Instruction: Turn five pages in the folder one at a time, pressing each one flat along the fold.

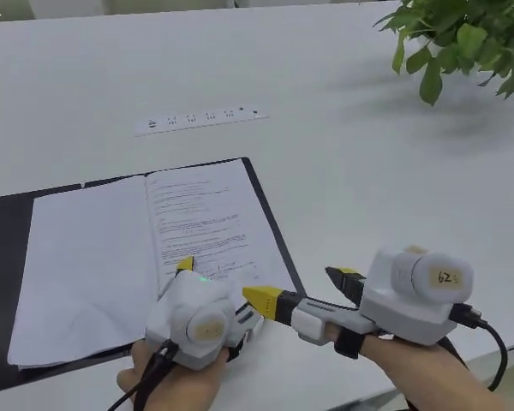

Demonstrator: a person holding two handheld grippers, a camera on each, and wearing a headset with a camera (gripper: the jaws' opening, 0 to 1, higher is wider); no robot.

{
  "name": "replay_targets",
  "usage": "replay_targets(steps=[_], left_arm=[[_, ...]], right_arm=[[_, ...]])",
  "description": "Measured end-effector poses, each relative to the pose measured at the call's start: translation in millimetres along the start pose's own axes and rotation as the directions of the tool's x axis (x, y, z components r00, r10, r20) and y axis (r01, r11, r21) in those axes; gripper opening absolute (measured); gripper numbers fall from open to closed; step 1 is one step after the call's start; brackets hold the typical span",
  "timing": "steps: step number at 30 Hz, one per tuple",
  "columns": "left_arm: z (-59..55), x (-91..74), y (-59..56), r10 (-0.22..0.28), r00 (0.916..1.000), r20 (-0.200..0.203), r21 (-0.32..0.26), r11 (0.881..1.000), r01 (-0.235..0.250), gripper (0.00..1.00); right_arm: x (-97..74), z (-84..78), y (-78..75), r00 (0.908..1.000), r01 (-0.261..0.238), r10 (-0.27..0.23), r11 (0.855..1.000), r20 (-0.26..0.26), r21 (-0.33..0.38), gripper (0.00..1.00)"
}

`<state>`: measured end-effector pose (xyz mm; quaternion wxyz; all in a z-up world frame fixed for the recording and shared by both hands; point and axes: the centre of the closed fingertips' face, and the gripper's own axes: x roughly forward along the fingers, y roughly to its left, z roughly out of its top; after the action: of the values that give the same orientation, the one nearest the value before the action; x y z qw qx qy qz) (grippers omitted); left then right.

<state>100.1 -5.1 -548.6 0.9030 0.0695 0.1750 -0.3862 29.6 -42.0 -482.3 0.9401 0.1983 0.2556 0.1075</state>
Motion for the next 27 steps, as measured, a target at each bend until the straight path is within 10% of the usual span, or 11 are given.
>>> replay_targets(steps=[27], left_arm=[[0.2, -0.8, 11.9, 0.046, 0.9989, -0.003, -0.039, 0.998, -0.046, 0.31]], right_arm=[[4.6, -4.6, 3.7, 0.9999, -0.007, 0.007, 1.000, -0.009, 0.016, 0.90]])
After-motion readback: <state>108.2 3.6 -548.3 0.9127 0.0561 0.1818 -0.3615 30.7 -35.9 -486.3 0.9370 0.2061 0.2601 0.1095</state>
